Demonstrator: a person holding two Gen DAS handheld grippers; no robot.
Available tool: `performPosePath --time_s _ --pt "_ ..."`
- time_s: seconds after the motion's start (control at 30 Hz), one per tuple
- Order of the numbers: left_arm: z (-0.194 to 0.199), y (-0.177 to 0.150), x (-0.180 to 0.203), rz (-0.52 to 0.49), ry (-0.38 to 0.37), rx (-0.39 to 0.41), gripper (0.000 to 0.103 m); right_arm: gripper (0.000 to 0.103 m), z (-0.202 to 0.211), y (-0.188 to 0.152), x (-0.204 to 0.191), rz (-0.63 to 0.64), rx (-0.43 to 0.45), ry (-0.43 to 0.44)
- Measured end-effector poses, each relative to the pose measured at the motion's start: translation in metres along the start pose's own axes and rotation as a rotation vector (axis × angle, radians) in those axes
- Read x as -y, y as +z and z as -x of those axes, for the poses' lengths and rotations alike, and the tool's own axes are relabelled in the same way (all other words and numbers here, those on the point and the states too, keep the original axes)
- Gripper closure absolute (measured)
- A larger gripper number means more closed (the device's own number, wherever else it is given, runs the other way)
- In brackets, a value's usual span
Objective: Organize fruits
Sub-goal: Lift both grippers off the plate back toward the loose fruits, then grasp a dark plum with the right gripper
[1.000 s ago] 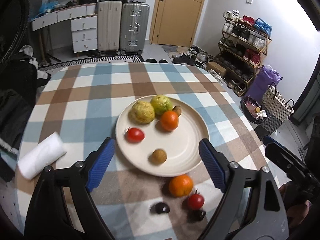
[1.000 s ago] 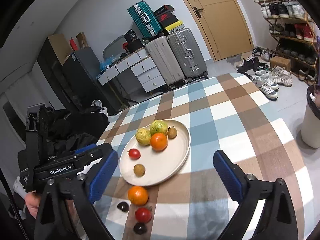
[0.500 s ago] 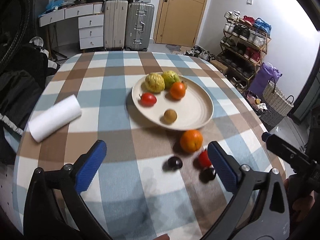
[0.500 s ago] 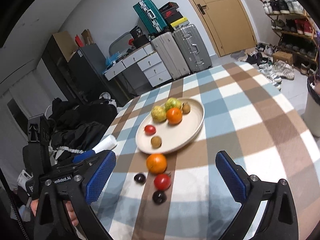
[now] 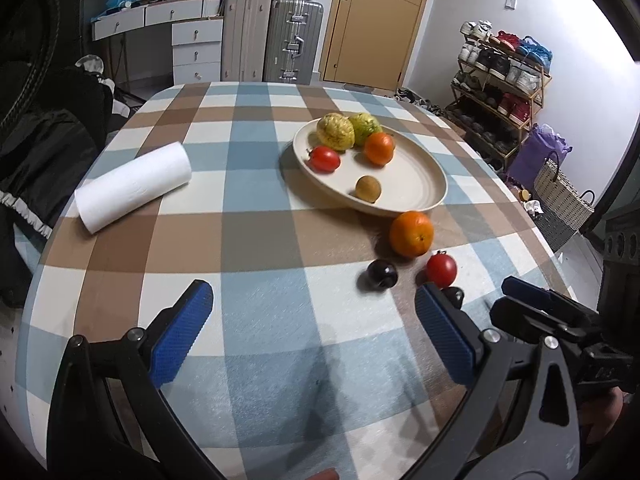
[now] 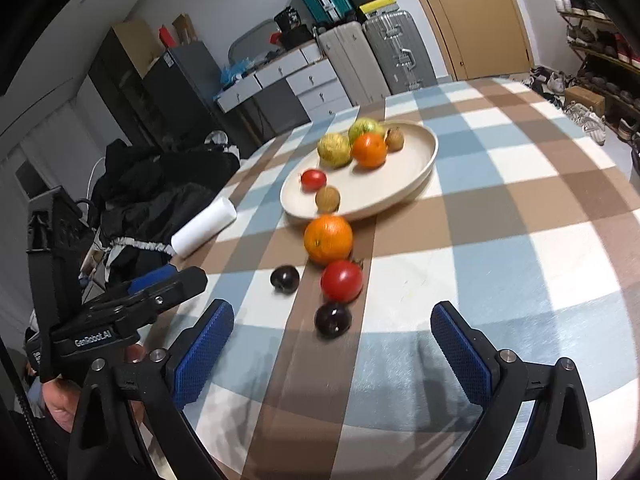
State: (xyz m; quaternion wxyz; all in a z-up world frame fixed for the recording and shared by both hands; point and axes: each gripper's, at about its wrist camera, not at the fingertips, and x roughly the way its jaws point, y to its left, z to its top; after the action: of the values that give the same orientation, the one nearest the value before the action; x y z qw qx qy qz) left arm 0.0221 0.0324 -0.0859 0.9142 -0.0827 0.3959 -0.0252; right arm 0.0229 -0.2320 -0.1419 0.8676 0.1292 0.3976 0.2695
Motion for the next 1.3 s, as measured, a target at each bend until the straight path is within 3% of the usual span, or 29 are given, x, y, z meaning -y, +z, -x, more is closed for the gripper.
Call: performPosePath --time_s 0.2,0.4,0.47,0.7,0.87,0.97,1.3 --pt "-0.009 -0.002 -0.011 0.025 0.004 -0.020 0.002 0.007 -0.015 -0.002 -0.007 0.037 -0.030 -0.007" --pt "-0.012 0.000 -0.014 0.043 -0.006 -0.026 0.002 0.024 -0.028 -0.002 -0.016 0.094 -0.088 -0.037" --pt "-0.013 0.001 -0.013 0.041 -0.007 -0.023 0.002 0.039 -0.032 -0.003 -0.017 0.114 -0.101 -0.049" --pt "-0.016 0.002 -0.011 0.039 -0.019 -0.034 0.002 0.050 -0.040 0.000 -0.017 0.119 -0.103 -0.090" --pt "-0.020 0.003 -0.011 0.046 -0.021 -0.045 0.002 0.071 -0.042 -0.002 -0.016 0.120 -0.110 -0.095" --pt "-0.021 0.006 -0.009 0.047 -0.024 -0.055 0.002 0.077 -0.041 -0.003 -0.014 0.120 -0.112 -0.095" --pt "-0.025 0.019 0.000 0.013 -0.023 -0.051 0.002 0.078 -0.029 -0.005 -0.015 0.125 -0.060 -0.077"
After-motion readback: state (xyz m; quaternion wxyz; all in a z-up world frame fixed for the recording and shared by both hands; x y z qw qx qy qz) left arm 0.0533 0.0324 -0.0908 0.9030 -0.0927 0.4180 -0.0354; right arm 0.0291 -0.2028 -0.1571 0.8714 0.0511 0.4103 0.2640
